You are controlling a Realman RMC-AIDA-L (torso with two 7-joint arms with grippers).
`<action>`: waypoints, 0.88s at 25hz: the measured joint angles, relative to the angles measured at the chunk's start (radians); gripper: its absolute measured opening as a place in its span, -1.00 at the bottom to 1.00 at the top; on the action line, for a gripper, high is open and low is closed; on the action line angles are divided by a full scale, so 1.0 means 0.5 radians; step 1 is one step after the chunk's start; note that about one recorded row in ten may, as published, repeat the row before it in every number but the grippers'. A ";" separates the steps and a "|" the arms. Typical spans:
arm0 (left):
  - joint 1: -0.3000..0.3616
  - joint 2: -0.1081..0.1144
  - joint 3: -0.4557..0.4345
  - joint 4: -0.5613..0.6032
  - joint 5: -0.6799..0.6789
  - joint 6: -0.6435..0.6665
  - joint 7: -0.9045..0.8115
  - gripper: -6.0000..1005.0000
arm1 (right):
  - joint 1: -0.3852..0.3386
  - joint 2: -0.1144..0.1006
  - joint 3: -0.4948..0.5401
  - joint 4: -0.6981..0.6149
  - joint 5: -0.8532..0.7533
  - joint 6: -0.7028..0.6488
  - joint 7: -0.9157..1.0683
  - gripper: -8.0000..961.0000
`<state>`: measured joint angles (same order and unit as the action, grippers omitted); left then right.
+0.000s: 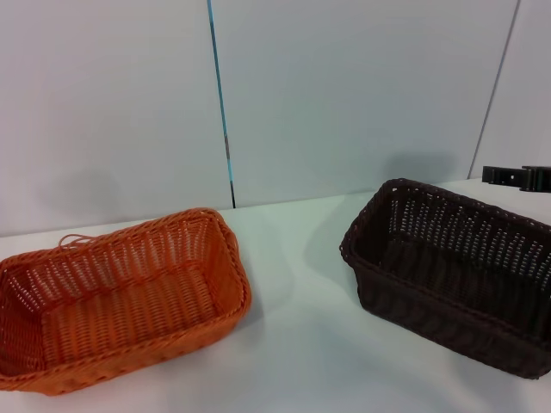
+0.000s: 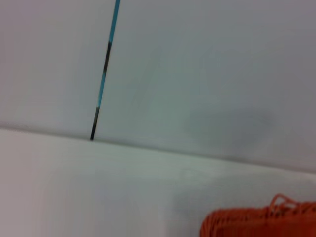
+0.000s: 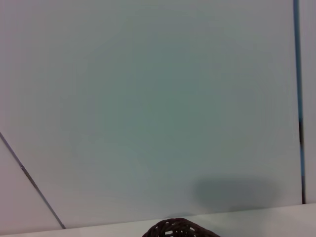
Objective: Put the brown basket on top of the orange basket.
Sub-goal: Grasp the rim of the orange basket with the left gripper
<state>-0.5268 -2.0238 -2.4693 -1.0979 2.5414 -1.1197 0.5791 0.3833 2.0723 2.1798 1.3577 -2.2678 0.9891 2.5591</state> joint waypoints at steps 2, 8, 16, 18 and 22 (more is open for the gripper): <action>-0.002 0.002 0.001 0.050 0.008 0.015 0.006 0.59 | 0.000 0.000 0.000 -0.006 -0.001 -0.003 -0.003 0.65; 0.000 -0.018 0.006 0.110 0.056 0.110 0.044 0.59 | 0.003 0.000 0.000 -0.034 -0.002 -0.012 -0.023 0.65; -0.003 -0.024 0.009 0.210 0.068 0.203 0.073 0.58 | 0.001 0.000 0.000 -0.054 -0.001 -0.015 -0.029 0.65; -0.007 -0.026 0.009 0.216 0.083 0.204 0.083 0.58 | -0.001 0.000 0.001 -0.055 0.000 -0.015 -0.031 0.65; -0.012 -0.031 0.009 0.228 0.100 0.209 0.088 0.58 | -0.001 0.001 0.003 -0.063 0.001 -0.015 -0.032 0.65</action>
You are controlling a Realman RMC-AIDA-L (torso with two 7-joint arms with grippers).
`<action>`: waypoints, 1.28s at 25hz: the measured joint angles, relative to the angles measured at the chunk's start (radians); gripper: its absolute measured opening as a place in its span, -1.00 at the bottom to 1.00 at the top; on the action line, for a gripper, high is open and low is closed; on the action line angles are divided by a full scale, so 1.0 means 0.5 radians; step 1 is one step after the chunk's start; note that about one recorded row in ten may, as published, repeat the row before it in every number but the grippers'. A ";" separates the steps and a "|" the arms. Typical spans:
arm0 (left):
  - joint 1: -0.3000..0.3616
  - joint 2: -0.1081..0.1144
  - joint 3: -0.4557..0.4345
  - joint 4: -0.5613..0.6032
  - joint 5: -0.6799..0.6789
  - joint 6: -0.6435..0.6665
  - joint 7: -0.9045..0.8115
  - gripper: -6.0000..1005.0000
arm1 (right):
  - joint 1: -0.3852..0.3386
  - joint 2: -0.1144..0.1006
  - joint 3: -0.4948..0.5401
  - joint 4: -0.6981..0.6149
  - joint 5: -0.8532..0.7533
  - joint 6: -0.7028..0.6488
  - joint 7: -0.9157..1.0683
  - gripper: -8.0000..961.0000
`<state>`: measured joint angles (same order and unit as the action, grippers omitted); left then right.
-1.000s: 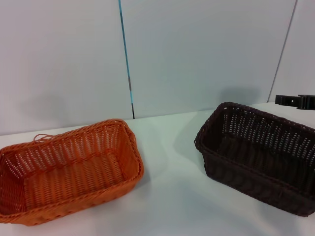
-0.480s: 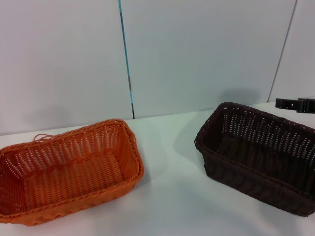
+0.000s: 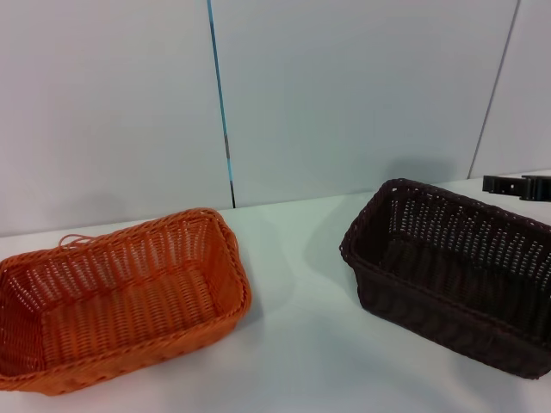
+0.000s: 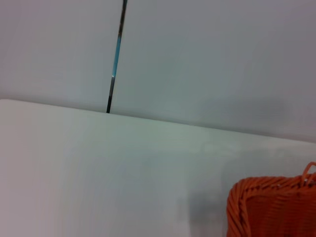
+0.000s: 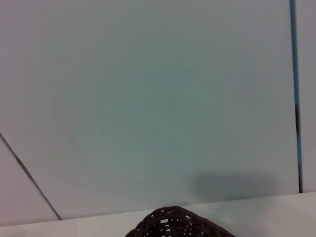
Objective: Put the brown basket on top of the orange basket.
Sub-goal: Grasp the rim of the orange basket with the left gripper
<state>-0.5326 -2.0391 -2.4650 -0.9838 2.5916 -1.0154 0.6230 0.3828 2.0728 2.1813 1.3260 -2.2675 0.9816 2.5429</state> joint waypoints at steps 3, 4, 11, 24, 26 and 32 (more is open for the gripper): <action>-0.002 -0.002 0.002 0.012 0.001 0.002 0.002 0.58 | 0.004 0.002 0.000 -0.014 0.001 0.000 -0.011 0.65; -0.002 -0.002 0.002 0.012 0.001 0.002 0.002 0.58 | 0.004 0.002 0.000 -0.015 0.002 0.000 -0.014 0.65; -0.003 -0.014 0.053 0.033 0.002 0.000 0.002 0.57 | 0.005 0.002 0.000 -0.031 0.005 0.000 -0.018 0.65; -0.033 -0.013 0.129 0.138 0.002 -0.039 -0.015 0.57 | 0.021 0.000 0.000 -0.046 0.007 -0.010 -0.019 0.66; -0.045 -0.009 0.129 0.176 0.002 -0.029 -0.015 0.56 | 0.026 0.000 0.000 -0.052 0.007 -0.011 -0.020 0.66; -0.061 -0.003 0.129 0.237 0.001 0.031 -0.008 0.56 | 0.041 -0.001 0.000 -0.070 0.003 -0.015 -0.022 0.66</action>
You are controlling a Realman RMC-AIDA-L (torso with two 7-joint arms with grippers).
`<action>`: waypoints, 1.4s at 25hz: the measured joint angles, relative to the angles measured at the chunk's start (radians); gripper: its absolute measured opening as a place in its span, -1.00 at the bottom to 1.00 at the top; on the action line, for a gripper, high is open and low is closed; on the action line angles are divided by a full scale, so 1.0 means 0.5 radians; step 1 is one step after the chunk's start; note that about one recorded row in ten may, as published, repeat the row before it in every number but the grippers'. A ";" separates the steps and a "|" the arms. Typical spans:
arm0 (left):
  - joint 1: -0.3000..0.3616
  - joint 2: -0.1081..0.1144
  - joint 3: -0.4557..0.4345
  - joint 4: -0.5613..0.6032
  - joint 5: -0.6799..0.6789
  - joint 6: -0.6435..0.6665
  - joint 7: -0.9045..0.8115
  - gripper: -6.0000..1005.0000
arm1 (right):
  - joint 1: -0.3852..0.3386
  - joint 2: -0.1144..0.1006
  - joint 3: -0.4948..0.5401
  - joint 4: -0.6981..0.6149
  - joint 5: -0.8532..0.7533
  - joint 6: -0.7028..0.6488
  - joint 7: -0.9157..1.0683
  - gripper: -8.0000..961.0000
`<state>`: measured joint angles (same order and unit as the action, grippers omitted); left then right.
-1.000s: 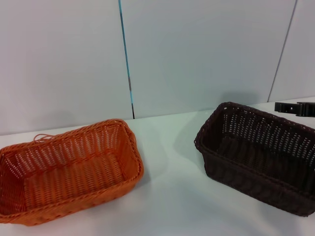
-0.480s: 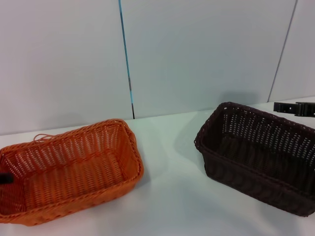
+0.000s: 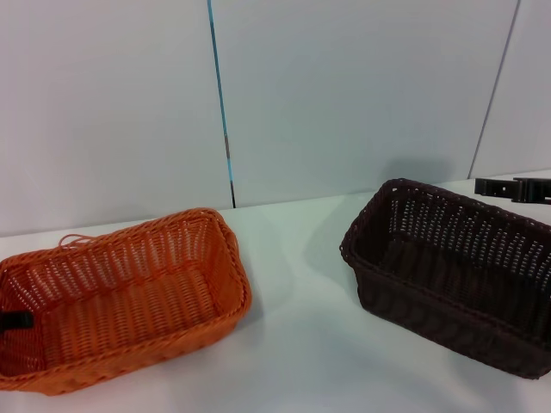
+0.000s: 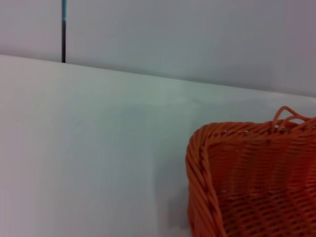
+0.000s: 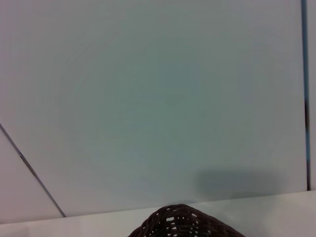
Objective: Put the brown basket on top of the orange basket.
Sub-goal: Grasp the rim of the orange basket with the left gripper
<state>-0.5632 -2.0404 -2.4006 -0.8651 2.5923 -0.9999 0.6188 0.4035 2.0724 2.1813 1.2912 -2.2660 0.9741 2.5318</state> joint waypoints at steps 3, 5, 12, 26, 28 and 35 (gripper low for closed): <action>0.000 -0.005 0.002 0.008 0.000 0.020 0.000 0.56 | 0.000 0.000 0.000 -0.008 -0.003 0.000 -0.001 0.66; -0.002 -0.006 0.003 0.024 0.000 0.032 0.001 0.56 | 0.000 0.000 0.000 -0.015 -0.002 -0.001 -0.002 0.66; -0.024 -0.005 0.002 0.084 0.000 0.070 -0.004 0.55 | 0.006 0.000 0.000 -0.024 0.003 -0.008 -0.019 0.66; -0.042 -0.011 0.000 0.094 0.001 0.079 -0.013 0.03 | 0.006 0.000 0.003 -0.039 0.005 -0.020 -0.025 0.65; -0.036 -0.008 0.002 0.088 0.001 0.076 -0.013 0.01 | 0.009 0.000 0.003 -0.044 0.005 -0.021 -0.026 0.65; -0.030 -0.013 0.001 0.046 0.000 0.051 -0.018 -0.15 | 0.011 0.000 0.003 -0.049 0.005 -0.025 -0.026 0.66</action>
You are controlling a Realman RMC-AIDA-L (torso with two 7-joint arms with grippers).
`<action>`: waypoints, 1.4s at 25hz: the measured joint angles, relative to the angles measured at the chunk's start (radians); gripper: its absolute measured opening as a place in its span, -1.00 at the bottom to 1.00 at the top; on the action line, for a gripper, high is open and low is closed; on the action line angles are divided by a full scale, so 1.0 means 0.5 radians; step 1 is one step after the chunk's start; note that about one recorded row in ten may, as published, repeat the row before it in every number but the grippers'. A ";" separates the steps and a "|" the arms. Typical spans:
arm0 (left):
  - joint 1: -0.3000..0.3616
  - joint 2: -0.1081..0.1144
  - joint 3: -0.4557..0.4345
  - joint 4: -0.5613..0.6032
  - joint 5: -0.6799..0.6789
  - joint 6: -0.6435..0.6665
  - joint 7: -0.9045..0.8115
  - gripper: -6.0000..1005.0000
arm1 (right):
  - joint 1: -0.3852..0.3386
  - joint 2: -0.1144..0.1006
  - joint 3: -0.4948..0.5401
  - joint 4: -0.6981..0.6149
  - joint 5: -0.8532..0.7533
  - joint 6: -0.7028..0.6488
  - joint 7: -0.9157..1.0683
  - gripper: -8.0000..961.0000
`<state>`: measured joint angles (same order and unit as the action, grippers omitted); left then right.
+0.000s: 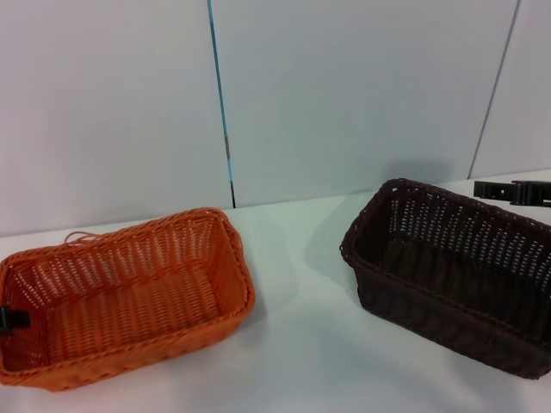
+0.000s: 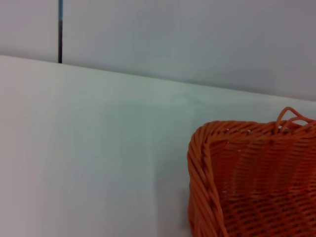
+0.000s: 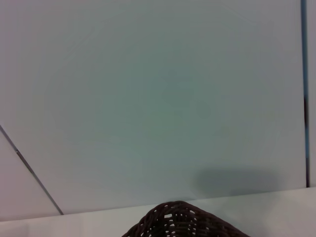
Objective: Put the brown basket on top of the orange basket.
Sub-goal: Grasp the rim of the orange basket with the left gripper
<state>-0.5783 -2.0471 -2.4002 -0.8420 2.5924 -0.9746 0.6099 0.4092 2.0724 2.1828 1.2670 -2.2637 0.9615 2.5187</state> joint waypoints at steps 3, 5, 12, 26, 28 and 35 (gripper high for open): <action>0.000 -0.015 0.013 -0.025 0.000 -0.003 -0.010 -0.17 | 0.001 0.000 0.000 0.000 -0.001 0.000 0.000 0.65; 0.000 -0.018 0.020 -0.030 0.000 -0.004 -0.012 -0.17 | 0.001 0.000 0.000 0.000 -0.001 0.000 0.000 0.65; 0.001 -0.025 0.022 -0.036 0.001 0.002 -0.016 -0.22 | 0.003 0.000 0.000 -0.003 -0.003 0.000 0.000 0.65; -0.014 -0.024 0.037 -0.010 0.069 0.014 -0.018 -0.26 | 0.007 0.000 0.003 -0.003 -0.011 -0.001 0.000 0.65; -0.014 -0.024 0.045 -0.011 0.079 0.017 -0.019 -0.30 | 0.007 0.000 0.004 -0.003 -0.011 -0.001 0.000 0.65; 0.005 -0.043 0.048 -0.040 0.078 0.082 -0.013 -0.55 | 0.004 0.000 0.006 -0.005 -0.011 -0.003 0.000 0.65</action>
<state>-0.5756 -2.0685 -2.3761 -0.8622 2.6317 -0.9337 0.6035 0.4113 2.0724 2.1859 1.2646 -2.2692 0.9602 2.5188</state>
